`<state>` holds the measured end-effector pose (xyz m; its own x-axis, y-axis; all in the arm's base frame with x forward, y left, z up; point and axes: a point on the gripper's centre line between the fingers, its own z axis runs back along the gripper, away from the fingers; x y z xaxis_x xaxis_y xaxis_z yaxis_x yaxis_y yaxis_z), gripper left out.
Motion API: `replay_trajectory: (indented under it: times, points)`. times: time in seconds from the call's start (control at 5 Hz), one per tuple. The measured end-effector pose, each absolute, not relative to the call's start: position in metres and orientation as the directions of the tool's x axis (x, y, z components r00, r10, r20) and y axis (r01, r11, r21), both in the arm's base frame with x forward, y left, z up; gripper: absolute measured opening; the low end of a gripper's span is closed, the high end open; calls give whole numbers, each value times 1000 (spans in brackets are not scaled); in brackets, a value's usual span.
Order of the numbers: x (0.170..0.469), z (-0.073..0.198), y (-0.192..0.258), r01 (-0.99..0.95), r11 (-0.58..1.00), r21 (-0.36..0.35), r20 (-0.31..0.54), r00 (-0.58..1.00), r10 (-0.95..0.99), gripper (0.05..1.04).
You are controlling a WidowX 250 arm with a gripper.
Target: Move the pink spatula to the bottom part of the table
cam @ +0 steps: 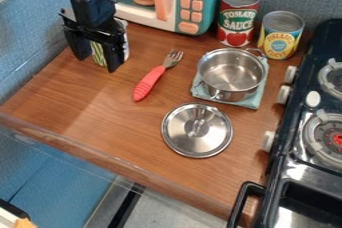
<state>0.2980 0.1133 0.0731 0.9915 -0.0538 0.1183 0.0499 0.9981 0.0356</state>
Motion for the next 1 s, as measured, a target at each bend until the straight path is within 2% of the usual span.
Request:
replay_trajectory:
  times: [0.2,0.6,0.8,1.0]
  points:
    - [297,61,112,44,999,19,86,995,-45,1000]
    - [345,25,73,82,996,-23,74,994,-80,1000]
    - [364,12,61,94,995,-25,43,995,-93,999]
    - [372,-1,60,100,995,-28,-1,995,-100,948]
